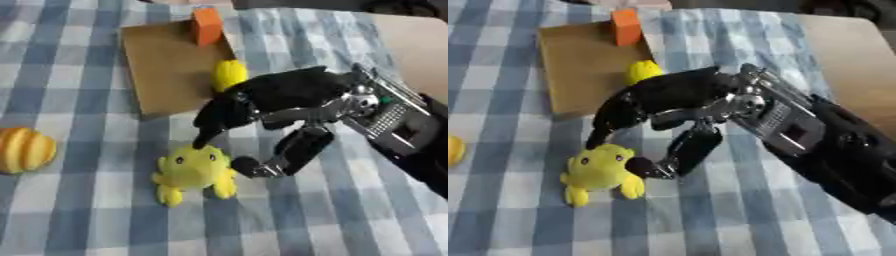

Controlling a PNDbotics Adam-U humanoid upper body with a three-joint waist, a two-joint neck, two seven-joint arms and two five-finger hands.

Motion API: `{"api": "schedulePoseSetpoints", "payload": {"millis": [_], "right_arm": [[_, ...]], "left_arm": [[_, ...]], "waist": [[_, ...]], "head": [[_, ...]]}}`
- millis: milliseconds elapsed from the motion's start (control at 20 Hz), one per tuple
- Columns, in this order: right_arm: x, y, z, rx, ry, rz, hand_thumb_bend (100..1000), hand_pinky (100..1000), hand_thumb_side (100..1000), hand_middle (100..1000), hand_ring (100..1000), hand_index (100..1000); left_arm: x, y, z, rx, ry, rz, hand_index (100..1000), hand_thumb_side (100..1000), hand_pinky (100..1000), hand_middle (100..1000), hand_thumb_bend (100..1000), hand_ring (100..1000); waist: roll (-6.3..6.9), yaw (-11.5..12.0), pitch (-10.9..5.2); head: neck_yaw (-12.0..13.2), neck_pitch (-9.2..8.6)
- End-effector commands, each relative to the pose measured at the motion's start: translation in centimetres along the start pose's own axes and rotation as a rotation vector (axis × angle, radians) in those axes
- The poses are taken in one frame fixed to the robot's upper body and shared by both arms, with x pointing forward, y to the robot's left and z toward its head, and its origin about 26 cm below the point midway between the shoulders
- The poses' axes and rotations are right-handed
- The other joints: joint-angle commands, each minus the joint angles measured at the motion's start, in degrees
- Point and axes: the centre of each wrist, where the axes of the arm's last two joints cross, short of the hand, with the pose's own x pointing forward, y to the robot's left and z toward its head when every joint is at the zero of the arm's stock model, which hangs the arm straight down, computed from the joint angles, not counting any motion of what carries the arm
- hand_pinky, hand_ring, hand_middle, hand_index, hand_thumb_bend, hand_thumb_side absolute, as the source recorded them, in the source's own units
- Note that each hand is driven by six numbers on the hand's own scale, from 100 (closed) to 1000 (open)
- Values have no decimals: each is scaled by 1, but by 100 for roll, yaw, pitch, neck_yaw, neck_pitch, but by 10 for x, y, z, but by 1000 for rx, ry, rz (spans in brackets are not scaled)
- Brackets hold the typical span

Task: Pick up objects on the table and place them in the box.

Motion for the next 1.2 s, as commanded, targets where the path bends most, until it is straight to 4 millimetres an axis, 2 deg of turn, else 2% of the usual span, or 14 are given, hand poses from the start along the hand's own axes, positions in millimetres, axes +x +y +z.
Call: {"api": "schedulePoseSetpoints", "payload": {"millis": [50, 150, 250, 550, 1050, 1200], "right_arm": [[3, -10, 4, 63, 25, 88, 100, 928, 543, 854, 992, 978], [2, -10, 4, 89, 46, 109, 100, 935, 617, 865, 1000, 987], [-1, -7, 3, 115, 62, 122, 100, 938, 640, 870, 1000, 993], [-18, 4, -1, 137, 109, 142, 100, 936, 610, 858, 1000, 1000], [-40, 21, -3, 109, 161, 128, 100, 936, 618, 845, 1000, 1000], [-43, 23, -6, 95, 159, 118, 100, 939, 646, 850, 1000, 1000]], "left_arm": [[7, 3, -6, -10, -32, -10, 847, 636, 984, 710, 100, 761], [7, 3, -6, -10, -32, -10, 847, 637, 984, 710, 100, 761], [7, 3, -7, -11, -32, -9, 847, 638, 984, 710, 100, 761], [7, 2, -8, -14, -34, -3, 847, 641, 984, 710, 100, 761], [8, 0, -9, -14, -39, 2, 847, 647, 985, 708, 100, 760], [8, -1, -10, -14, -40, 4, 846, 648, 985, 708, 100, 760]], "waist": [[26, 7, -137], [21, 18, -133], [12, 30, -125], [-15, 74, -89], [-62, 156, 5], [-70, 173, 31]], "head": [[-15, -12], [-16, -13], [-19, -17], [-30, -34], [-41, -57], [-48, -57]]}}
